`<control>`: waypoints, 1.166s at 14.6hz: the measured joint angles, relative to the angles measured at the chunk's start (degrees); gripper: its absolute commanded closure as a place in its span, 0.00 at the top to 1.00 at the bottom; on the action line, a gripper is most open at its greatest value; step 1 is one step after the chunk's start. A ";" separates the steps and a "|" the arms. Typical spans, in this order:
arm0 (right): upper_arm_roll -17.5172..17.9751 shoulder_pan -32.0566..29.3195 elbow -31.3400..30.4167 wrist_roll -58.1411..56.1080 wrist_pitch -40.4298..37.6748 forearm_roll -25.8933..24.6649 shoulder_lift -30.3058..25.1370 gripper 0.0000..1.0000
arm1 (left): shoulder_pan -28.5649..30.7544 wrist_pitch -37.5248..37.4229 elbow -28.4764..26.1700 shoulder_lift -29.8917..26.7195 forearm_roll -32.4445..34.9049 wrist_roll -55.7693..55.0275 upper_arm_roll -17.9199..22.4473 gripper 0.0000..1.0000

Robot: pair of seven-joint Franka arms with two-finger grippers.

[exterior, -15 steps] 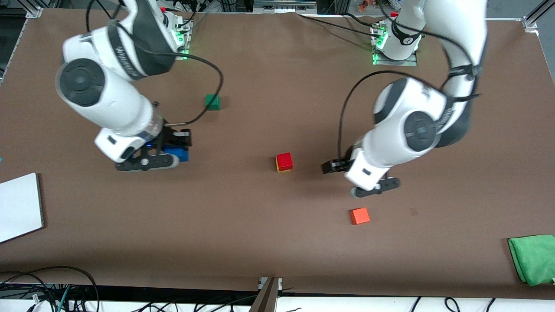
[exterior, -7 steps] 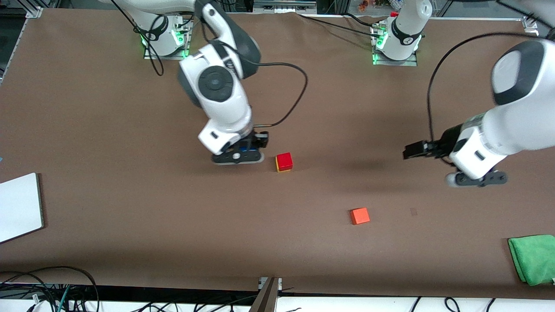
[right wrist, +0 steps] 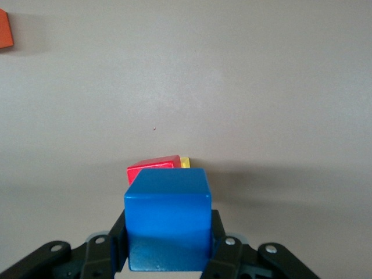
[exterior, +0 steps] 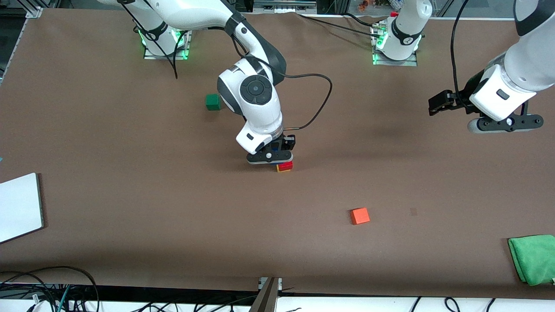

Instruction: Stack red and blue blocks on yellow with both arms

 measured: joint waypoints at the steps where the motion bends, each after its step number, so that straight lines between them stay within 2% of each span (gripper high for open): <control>1: -0.05 0.00 0.09 0.00 0.25 0.00 0.15 0.33 | 0.37 1.04 -1.89 -0.59 0.35 0.02 0.06 1.00; 4: -0.06 0.12 2.58 0.00 0.96 0.00 2.04 0.33 | 1.05 3.05 -4.30 -0.79 0.53 0.04 0.24 1.00; 8: -0.06 0.83 5.67 0.02 1.17 0.00 5.21 0.33 | 2.57 4.06 -4.72 -0.85 0.55 0.27 0.26 1.00; 12: -0.11 1.33 6.02 0.02 1.24 0.00 5.83 0.34 | 2.69 4.67 -4.70 -0.95 2.51 3.12 0.19 1.00; 14: -0.16 1.36 6.06 0.02 1.24 0.00 5.83 0.40 | 2.69 4.94 -4.63 -1.04 3.02 5.26 0.10 1.00; 17: -0.25 1.37 6.09 0.02 1.24 0.00 5.83 0.40 | 2.71 4.04 -4.61 -1.12 3.27 10.75 0.13 1.00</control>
